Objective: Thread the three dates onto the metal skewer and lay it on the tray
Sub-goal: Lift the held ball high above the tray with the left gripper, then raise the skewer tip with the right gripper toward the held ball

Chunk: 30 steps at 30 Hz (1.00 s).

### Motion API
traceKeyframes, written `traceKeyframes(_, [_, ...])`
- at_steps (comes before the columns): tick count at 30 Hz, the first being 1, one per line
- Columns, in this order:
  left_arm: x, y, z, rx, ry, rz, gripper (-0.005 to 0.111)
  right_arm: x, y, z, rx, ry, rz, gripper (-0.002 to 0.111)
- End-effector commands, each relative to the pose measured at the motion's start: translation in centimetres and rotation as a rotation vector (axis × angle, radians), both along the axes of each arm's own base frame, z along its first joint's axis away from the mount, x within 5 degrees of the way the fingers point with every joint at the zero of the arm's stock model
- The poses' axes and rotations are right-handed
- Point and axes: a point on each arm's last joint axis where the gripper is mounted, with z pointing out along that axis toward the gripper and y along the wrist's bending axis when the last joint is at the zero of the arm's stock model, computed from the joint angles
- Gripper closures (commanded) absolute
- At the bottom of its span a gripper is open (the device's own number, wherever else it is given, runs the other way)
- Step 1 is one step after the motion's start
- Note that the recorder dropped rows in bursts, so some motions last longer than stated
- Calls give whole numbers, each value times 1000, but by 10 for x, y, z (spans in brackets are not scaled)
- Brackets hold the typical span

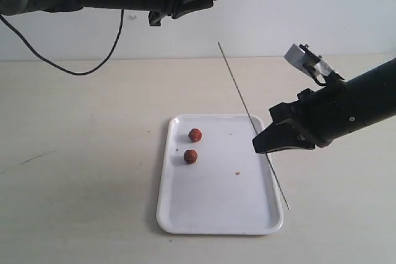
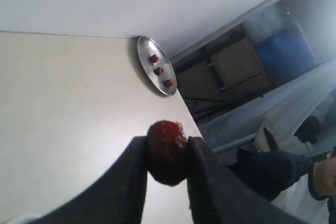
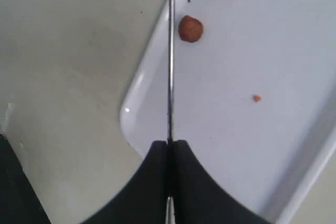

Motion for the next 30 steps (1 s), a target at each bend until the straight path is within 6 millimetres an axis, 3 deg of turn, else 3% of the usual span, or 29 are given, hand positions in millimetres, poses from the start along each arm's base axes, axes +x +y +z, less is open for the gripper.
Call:
traceKeyframes(1, [7, 0, -18, -35, 108, 40, 80, -6, 2, -5, 43, -70, 13, 108])
traceKeyframes(9, [16, 0, -40, -72, 178, 71, 80, -10, 1, -14, 35, -80, 7, 108])
traceKeyframes(30, [8, -1, -48, 45, 90, -33, 80, -6, 1, -12, 51, -104, -29, 108])
